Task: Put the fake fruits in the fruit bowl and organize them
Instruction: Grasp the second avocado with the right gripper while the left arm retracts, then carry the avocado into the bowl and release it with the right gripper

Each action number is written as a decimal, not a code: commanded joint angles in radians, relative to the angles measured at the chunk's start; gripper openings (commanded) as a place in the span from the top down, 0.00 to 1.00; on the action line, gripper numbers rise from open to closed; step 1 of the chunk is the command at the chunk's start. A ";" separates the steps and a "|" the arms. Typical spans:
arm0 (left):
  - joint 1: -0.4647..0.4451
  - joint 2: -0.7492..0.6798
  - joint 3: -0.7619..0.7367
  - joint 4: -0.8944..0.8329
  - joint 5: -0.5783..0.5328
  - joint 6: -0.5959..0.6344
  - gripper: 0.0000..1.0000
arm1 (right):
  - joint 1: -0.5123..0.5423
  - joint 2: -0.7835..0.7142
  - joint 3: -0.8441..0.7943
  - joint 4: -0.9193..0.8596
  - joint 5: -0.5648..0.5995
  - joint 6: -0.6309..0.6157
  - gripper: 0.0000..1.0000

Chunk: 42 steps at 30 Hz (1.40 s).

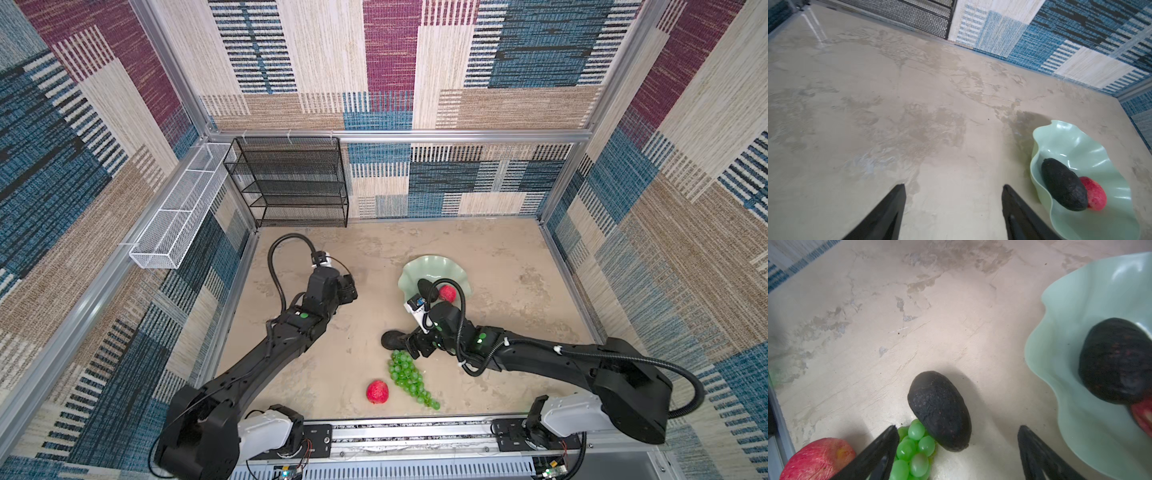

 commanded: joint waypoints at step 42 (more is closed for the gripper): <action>0.060 -0.296 -0.194 -0.067 -0.063 -0.048 0.20 | 0.011 0.269 0.168 0.062 0.024 0.064 0.48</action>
